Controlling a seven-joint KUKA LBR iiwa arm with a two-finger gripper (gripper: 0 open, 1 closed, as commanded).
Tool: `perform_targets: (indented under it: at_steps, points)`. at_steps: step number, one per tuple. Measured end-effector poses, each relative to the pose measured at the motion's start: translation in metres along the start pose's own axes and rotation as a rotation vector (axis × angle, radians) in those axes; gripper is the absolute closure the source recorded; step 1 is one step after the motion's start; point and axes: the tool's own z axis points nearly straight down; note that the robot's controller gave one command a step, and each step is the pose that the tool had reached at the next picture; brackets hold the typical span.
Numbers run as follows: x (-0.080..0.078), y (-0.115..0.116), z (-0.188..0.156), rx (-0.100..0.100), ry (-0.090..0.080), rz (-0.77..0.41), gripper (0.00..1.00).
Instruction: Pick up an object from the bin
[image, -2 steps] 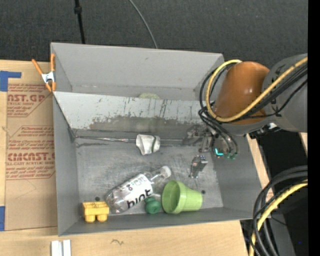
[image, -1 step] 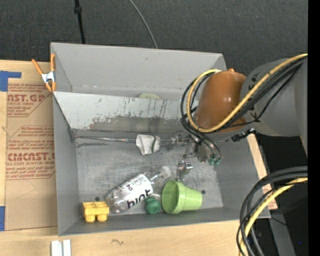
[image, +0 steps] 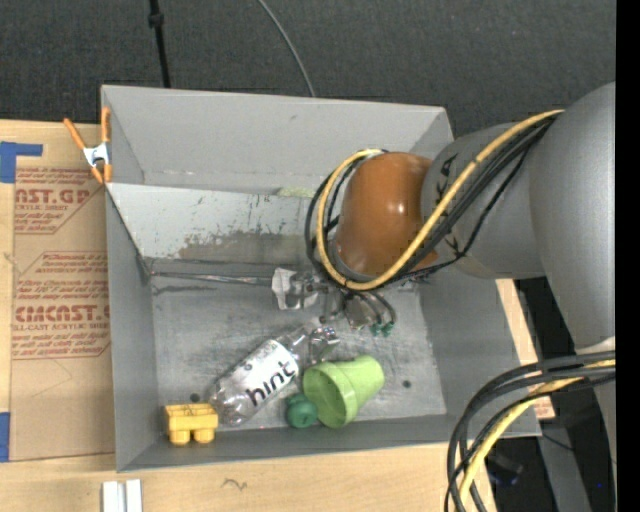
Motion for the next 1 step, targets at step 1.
perform_targets:
  at_steps: [1]
  points:
    - [0.0056, 0.0074, 0.0206, -0.008, 0.022, -0.080, 0.00]
